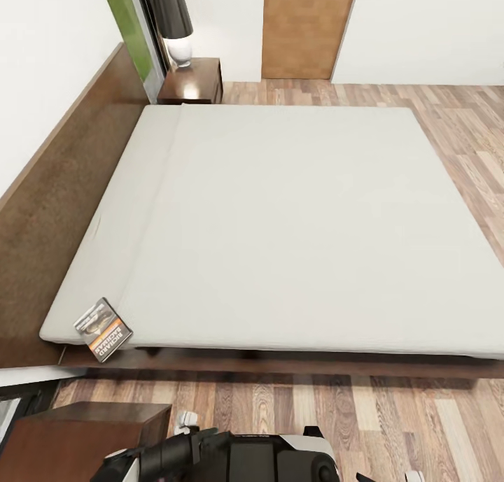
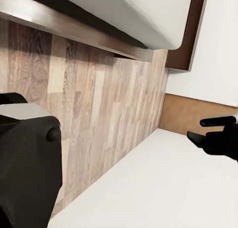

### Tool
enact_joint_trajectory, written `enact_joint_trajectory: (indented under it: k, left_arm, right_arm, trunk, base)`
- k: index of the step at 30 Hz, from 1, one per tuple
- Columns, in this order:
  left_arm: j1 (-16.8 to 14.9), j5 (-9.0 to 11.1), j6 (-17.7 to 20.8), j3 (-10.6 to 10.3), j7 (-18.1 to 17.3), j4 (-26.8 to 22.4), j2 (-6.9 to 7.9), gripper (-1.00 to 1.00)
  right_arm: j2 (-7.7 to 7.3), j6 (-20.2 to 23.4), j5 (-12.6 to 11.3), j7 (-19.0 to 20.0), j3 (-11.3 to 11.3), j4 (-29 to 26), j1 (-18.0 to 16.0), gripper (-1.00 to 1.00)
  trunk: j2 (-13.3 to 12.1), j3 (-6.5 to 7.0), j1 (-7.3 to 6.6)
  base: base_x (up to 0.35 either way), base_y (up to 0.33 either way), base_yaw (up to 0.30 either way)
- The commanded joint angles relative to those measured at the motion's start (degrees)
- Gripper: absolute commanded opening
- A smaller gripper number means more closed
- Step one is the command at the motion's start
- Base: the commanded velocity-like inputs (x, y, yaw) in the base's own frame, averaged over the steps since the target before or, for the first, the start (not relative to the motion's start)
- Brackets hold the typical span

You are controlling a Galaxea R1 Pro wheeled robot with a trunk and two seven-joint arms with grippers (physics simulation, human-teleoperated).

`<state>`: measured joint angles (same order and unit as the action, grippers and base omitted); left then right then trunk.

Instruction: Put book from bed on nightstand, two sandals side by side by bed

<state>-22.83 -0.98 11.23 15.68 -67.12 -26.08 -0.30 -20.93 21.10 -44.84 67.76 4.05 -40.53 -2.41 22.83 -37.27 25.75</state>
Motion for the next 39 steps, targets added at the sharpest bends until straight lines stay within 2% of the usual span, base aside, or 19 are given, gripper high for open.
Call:
enact_joint_trajectory:
  k: [1, 3, 7, 9, 11, 13, 16, 17, 23, 25, 27, 28, 29, 30, 33, 34, 39]
  left_arm:
    - [-0.03, 0.45, 0.56, 1.22, -0.29, -0.03, 0.31, 1.00]
    - [-0.03, 0.92, 0.59, 2.45, -0.31, -0.03, 0.79, 1.00]
    - [-0.02, 1.56, 0.67, 6.48, -0.63, -0.03, 1.99, 1.00]
    - [-0.02, 1.67, 0.72, 7.86, -0.78, -0.03, 2.59, 1.00]
    - [-0.02, 1.80, 0.80, 10.74, -1.89, -0.03, 4.08, 1.00]
    - [-0.02, 1.82, 0.85, 11.74, -3.41, -0.06, 4.77, 1.00]
    - [-0.02, 1.85, 0.93, 12.45, -5.91, -0.04, 5.90, 1.00]
    - [-0.06, 1.85, 0.99, 12.72, -7.30, -0.03, 6.75, 1.00]
    - [-0.05, 1.86, 1.03, 12.81, -7.60, -0.03, 7.00, 1.00]
    - [-0.04, 1.93, 1.07, 12.89, -7.67, -0.04, 7.55, 1.00]
    - [-0.04, 2.87, 1.09, 15.12, -8.38, 1.05, 10.17, 1.00]
    - [-0.03, 3.50, 1.09, 16.89, -9.44, 2.35, 12.23, 1.00]
    - [-0.03, 3.77, 1.10, 17.70, -10.12, 3.07, 13.23, 1.00]
    - [-0.02, 4.31, 1.13, 20.03, -12.50, 5.12, 15.89, 1.00]
    - [-0.02, 4.66, 1.20, 22.39, -14.33, 6.38, 17.65, 1.00]
    - [-0.02, 4.82, 1.25, 24.00, -15.03, 6.86, 18.37, 1.00]
    - [-0.04, 5.03, 1.37, 27.73, -15.86, 7.41, 19.36, 1.00]
  right_arm:
    - [-0.07, 0.54, -0.60, 0.01, 0.26, 0.01, -0.01, 1.00]
    - [-0.07, 0.53, -0.60, 0.01, 0.26, 0.01, -0.01, 1.00]
    - [-0.07, 0.53, -0.60, 0.01, 0.26, 0.01, -0.01, 1.00]
    - [-0.07, 0.52, -0.60, 0.01, 0.26, 0.01, -0.01, 1.00]
    - [-0.07, 0.52, -0.60, 0.01, 0.26, 0.01, 0.00, 1.00]
    - [-0.07, 0.52, -0.60, 0.01, 0.26, 0.01, 0.00, 1.00]
    - [-0.07, 0.52, -0.60, 0.01, 0.26, 0.01, -0.01, 1.00]
    - [-0.07, 0.52, -0.60, 0.01, 0.26, 0.01, 0.00, 1.00]
    - [-0.07, 0.52, -0.60, 0.07, 0.26, 0.01, 0.01, 1.00]
    - [-0.07, 0.52, -0.60, 0.09, 0.26, -0.01, -0.02, 1.00]
    - [-0.07, 0.52, -0.60, 0.09, 0.26, -0.01, 0.00, 1.00]
    - [-0.07, 0.52, -0.60, 0.09, 0.26, 0.00, 0.00, 1.00]
    - [-0.07, 0.52, -0.60, 0.09, 0.26, 0.00, -0.01, 1.00]
    - [-0.07, 0.52, -0.60, 0.09, 0.26, -0.01, -0.01, 1.00]
    - [-0.07, 0.52, -0.60, 0.09, 0.26, 0.00, 0.00, 1.00]
    - [-0.07, 0.52, -0.60, 0.09, 0.26, 0.00, 0.00, 1.00]
    - [-0.07, 0.52, -0.60, 0.09, 0.26, 0.01, 0.00, 1.00]
  trunk:
    - [0.09, -0.06, 0.03]
    - [0.09, -0.06, 0.03]
    - [0.09, -0.06, 0.03]
    - [0.09, -0.06, 0.03]
    - [0.09, -0.06, 0.03]
    - [0.09, -0.06, 0.03]
    - [0.09, -0.06, 0.03]
    - [0.09, -0.06, 0.03]
    - [0.09, -0.06, 0.03]
    - [0.09, -0.06, 0.03]
    - [0.09, -0.06, 0.03]
    - [0.09, -0.06, 0.03]
    - [0.09, -0.06, 0.03]
    - [0.09, -0.06, 0.03]
    - [0.09, -0.06, 0.03]
    - [0.09, -0.06, 0.03]
    - [0.09, -0.06, 0.03]
  base:
    - [0.000, 0.000, 0.000]
    - [0.000, 0.000, 0.000]
    - [0.000, 0.000, 0.000]
    - [0.000, 0.000, 0.000]
    - [0.000, 0.000, 0.000]
    - [0.000, 0.000, 0.000]
    - [0.000, 0.000, 0.000]
    - [0.000, 0.000, 0.000]
    - [0.000, 0.000, 0.000]
    - [0.000, 0.000, 0.000]
    - [0.000, 0.000, 0.000]
    - [0.000, 0.000, 0.000]
    - [0.000, 0.000, 0.000]
    - [0.000, 0.000, 0.000]
    - [0.000, 0.000, 0.000]
    - [0.000, 0.000, 0.000]
    - [0.000, 0.000, 0.000]
